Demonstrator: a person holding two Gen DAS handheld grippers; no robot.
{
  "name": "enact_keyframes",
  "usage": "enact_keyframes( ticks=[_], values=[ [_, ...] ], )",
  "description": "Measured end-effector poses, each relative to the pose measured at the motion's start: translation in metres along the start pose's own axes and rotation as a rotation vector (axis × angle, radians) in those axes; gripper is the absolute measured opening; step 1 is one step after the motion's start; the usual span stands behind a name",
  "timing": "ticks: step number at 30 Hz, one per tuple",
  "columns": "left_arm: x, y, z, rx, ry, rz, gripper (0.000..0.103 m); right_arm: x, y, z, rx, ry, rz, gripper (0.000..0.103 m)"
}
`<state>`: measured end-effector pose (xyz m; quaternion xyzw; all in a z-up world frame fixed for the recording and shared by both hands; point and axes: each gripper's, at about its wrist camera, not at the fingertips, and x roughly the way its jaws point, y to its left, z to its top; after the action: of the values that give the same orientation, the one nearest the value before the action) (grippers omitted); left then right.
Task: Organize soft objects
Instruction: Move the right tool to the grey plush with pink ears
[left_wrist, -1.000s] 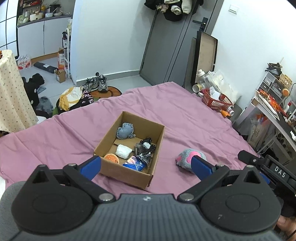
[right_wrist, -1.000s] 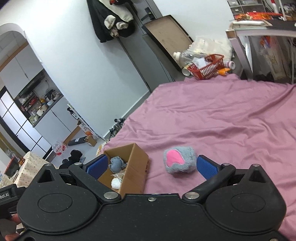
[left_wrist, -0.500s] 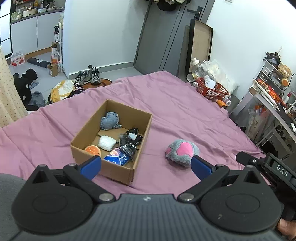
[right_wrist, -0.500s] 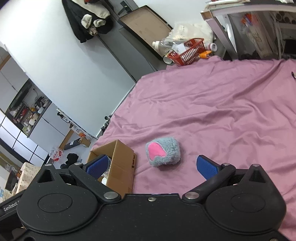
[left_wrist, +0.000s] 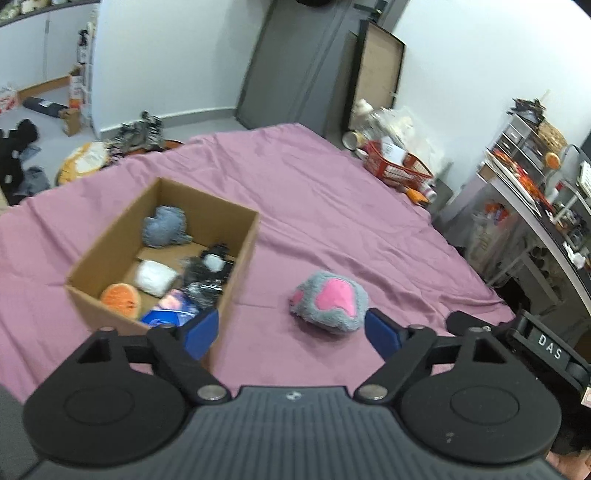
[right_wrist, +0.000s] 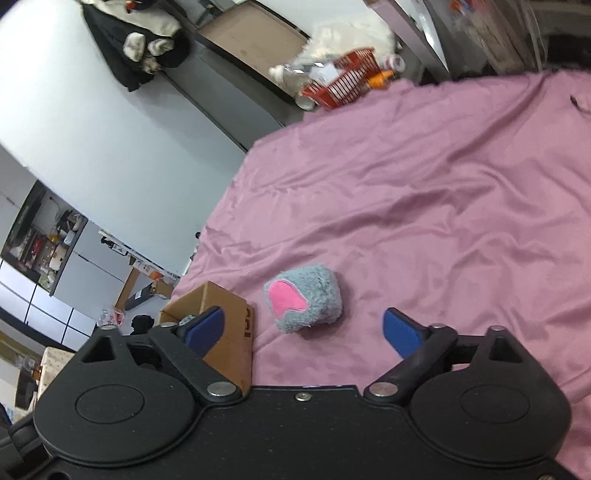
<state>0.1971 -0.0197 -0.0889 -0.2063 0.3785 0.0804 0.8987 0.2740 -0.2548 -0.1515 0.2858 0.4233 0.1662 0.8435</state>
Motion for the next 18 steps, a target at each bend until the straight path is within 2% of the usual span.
enact_keyframes(
  ticks=[6,11,14,18],
  values=[
    [0.035,-0.011,-0.005,0.013,0.05,-0.04,0.066,0.027,-0.009,0.002,0.071,0.058,0.008,0.084],
    [0.06,-0.016,-0.002,-0.024,0.07,-0.048,0.064,0.044,-0.01,0.007,0.088,0.058,0.014,0.081],
    [0.078,-0.019,0.008,-0.041,0.078,-0.047,0.057,0.053,-0.014,0.012,0.115,0.053,0.016,0.075],
    [0.101,-0.022,0.019,-0.066,0.094,-0.039,0.052,0.067,-0.02,0.021,0.159,0.052,0.022,0.074]
  ],
)
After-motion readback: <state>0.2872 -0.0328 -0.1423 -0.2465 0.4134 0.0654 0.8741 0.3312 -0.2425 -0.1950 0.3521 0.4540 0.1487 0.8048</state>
